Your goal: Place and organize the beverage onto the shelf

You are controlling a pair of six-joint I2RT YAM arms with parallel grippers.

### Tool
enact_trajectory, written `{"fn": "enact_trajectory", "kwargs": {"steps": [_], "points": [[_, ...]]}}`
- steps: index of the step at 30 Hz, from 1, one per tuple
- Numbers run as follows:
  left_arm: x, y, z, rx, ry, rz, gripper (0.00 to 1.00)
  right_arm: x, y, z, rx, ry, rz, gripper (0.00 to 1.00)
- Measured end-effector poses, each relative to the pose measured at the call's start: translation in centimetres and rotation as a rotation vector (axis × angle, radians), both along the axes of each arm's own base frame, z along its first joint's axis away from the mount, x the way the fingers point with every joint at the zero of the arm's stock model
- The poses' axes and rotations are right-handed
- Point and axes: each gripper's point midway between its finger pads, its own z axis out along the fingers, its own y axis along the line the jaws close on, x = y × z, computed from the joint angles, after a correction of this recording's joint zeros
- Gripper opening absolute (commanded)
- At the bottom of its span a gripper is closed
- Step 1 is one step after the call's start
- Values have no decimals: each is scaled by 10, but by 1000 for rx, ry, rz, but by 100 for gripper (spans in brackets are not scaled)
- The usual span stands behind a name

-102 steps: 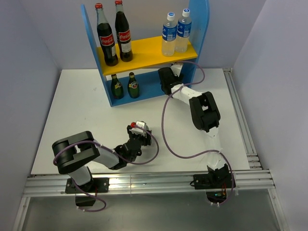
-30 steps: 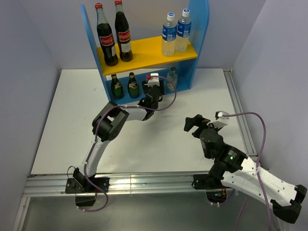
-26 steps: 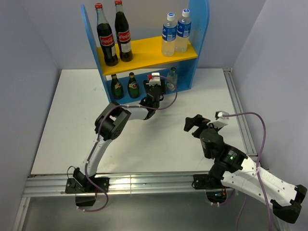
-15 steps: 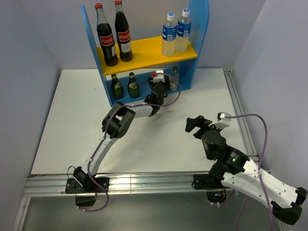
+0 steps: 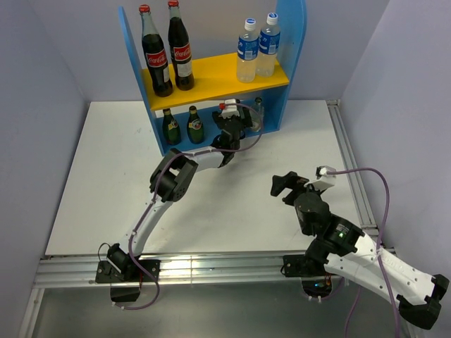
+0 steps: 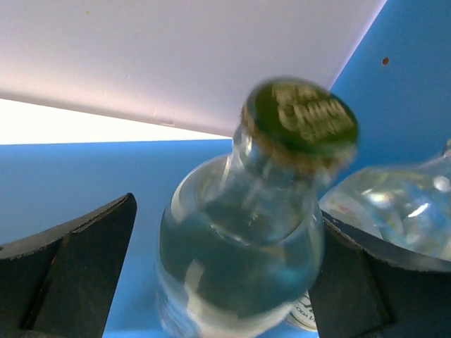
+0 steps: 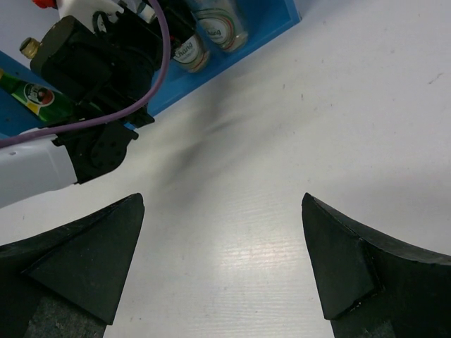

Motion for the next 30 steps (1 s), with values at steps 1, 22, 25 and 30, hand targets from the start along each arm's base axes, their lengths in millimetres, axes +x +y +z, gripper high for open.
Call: {"fn": "enact_trajectory", "kwargs": {"steps": [1,22,25,30], "points": [[0,0,2,-5,-1,0,99,0,0,-1,-1,1,2,100],[-85,13,35,30,29,-25,99,-4,0,-11,17,17,7,100],[-123,30,40,68,54,1,99,-6,-2,-12,21,23,7,100],[-205,51,54,136,143,45,99,-11,3,-10,5,26,61,100]]}}
